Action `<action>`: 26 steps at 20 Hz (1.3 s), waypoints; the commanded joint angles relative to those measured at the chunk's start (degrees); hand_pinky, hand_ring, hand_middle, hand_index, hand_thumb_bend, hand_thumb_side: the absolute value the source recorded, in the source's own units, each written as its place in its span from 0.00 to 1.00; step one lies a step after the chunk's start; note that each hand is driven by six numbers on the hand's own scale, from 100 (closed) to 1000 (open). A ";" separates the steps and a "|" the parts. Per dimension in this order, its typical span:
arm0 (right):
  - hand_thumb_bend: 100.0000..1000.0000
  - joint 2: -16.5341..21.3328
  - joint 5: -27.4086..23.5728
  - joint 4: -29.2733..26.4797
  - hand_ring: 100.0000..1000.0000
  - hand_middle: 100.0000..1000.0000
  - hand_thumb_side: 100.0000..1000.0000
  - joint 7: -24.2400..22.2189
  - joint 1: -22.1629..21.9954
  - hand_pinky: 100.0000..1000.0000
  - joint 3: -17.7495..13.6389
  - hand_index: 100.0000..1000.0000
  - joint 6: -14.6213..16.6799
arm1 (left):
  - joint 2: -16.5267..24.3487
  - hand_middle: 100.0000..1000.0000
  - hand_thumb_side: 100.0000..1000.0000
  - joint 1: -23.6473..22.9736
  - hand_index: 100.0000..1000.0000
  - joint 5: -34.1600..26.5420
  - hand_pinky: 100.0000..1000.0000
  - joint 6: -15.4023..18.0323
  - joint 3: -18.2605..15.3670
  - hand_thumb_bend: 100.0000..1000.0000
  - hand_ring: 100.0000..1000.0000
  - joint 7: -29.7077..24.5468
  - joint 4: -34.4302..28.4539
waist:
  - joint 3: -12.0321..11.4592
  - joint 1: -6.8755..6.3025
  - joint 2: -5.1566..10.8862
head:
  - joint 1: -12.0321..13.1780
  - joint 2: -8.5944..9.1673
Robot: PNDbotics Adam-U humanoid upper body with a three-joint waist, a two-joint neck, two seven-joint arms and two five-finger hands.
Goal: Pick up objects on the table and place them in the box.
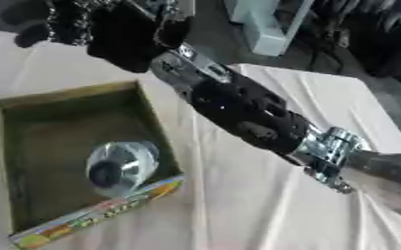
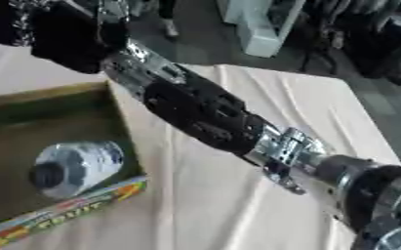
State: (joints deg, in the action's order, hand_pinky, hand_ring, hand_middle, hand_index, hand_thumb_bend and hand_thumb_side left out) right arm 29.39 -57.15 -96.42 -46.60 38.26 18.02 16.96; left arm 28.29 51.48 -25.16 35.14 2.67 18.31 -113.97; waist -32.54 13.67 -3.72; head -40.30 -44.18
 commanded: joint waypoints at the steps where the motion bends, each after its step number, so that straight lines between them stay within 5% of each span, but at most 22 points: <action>1: 0.78 0.90 -1.15 -0.69 0.86 0.89 0.91 -5.37 0.21 0.85 -0.59 1.00 4.34 | 0.79 0.80 1.00 0.74 0.77 -0.07 0.77 0.03 0.13 0.07 0.78 -0.05 -0.63 | 0.21 -0.72 0.60 | 0.04 0.06; 7: 0.74 1.33 -5.00 0.18 0.85 0.87 0.95 -5.37 -0.52 0.81 -2.35 1.00 4.26 | 1.12 0.80 1.00 0.27 0.77 -0.04 0.77 0.02 0.30 0.07 0.79 -0.21 -0.63 | 0.69 -0.72 0.68 | -0.05 0.06; 11: 0.61 5.19 -11.86 -3.98 0.80 0.81 1.00 -5.37 -3.34 0.71 -5.66 1.00 4.34 | 2.82 0.81 1.00 -1.19 0.77 0.36 0.76 0.07 0.44 0.07 0.79 -0.34 -0.63 | 2.36 -0.72 0.69 | 0.35 0.48; 14: 0.55 10.49 -18.88 -10.56 0.78 0.79 1.00 -5.37 -8.75 0.67 -9.63 0.97 4.37 | 4.92 0.81 1.00 -3.10 0.77 0.90 0.76 0.06 0.49 0.08 0.79 -0.25 -0.63 | 4.29 -0.83 0.78 | 1.32 1.80; 19: 0.29 15.70 -29.91 -17.84 0.72 0.73 1.00 -5.37 -22.67 0.57 -17.48 0.90 7.06 | 6.92 0.81 1.00 -7.91 0.77 2.11 0.76 -0.12 0.51 0.08 0.80 0.41 -0.63 | 7.45 -2.64 1.51 | 2.77 3.84; 22: 0.17 12.55 -33.80 -18.13 0.68 0.70 1.00 -5.37 -30.63 0.55 -21.45 0.85 9.19 | 8.06 0.81 1.00 -10.93 0.77 3.36 0.76 0.32 0.52 0.08 0.80 0.68 -0.63 | 9.66 -3.69 1.72 | 0.11 6.89; 23: 0.25 11.45 -34.13 -18.15 0.67 0.70 1.00 -5.37 -32.23 0.54 -22.21 0.85 9.54 | 8.23 0.81 1.00 -11.56 0.77 3.78 0.76 0.50 0.60 0.08 0.80 0.76 -0.63 | 10.04 -3.85 1.75 | -0.53 7.56; 24: 0.10 8.55 -34.14 -18.16 0.66 0.68 1.00 -5.37 -35.02 0.53 -23.03 0.83 9.85 | 8.58 0.82 1.00 -12.61 0.77 4.34 0.76 0.62 0.72 0.08 0.81 0.77 -0.63 | 10.87 -4.12 1.59 | -1.50 9.03; 26: 0.03 2.43 -32.80 -18.17 0.63 0.65 1.00 -4.40 -38.94 0.51 -24.44 0.81 9.85 | 9.05 0.82 1.00 -14.49 0.77 5.58 0.75 0.96 1.02 0.07 0.81 0.83 -0.63 | 11.95 -4.49 1.39 | -2.56 10.94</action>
State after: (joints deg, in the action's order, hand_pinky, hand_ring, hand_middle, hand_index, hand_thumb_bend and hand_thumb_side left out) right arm 33.72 -90.04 -113.79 -44.16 -0.51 -4.75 19.40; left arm 35.72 36.48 -20.57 35.81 3.64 19.11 -113.95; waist -20.37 9.94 -2.75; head -41.39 -34.96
